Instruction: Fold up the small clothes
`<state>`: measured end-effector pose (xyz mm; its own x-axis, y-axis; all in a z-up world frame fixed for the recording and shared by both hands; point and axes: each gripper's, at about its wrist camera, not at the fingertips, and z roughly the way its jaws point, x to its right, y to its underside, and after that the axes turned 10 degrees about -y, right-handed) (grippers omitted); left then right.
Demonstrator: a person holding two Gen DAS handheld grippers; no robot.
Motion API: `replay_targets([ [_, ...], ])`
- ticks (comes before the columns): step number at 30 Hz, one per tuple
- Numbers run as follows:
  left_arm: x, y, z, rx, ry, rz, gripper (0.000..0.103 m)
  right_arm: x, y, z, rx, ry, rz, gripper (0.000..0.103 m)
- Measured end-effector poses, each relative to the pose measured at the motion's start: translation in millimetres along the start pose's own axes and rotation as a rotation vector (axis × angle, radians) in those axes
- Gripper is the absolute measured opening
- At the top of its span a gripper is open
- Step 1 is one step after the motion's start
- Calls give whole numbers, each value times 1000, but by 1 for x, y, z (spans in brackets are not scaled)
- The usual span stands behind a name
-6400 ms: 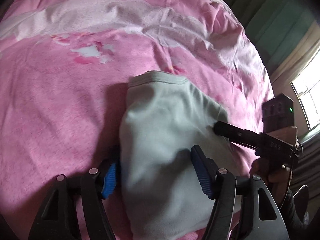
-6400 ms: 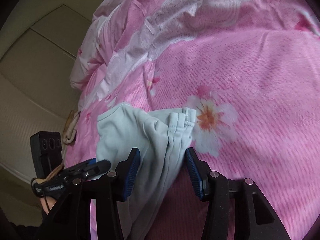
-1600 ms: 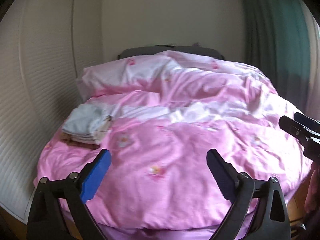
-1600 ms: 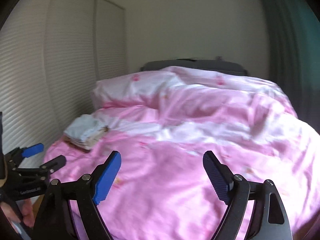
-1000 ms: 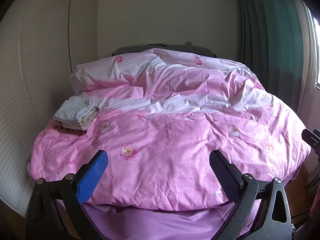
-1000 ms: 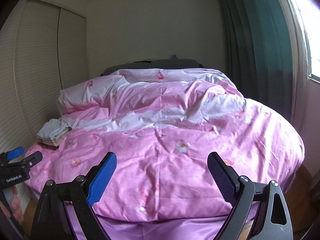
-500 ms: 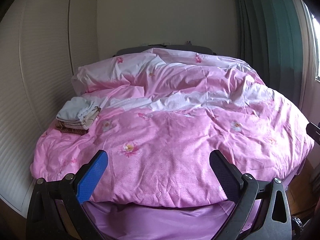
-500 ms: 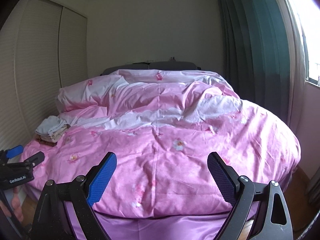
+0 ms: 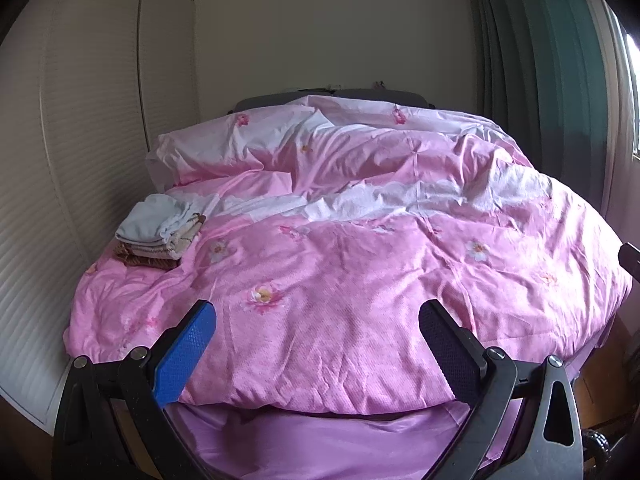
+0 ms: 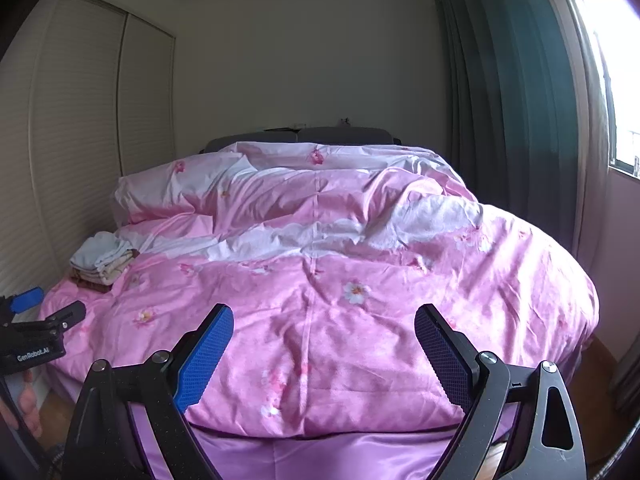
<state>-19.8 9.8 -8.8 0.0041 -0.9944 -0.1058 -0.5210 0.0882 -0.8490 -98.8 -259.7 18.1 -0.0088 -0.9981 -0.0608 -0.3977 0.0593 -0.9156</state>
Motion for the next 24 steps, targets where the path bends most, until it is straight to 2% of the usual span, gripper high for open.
replay_targets([
  [24,-3,3,5,-9,5,11,103,-3,0,-1,0,0,-1,93],
])
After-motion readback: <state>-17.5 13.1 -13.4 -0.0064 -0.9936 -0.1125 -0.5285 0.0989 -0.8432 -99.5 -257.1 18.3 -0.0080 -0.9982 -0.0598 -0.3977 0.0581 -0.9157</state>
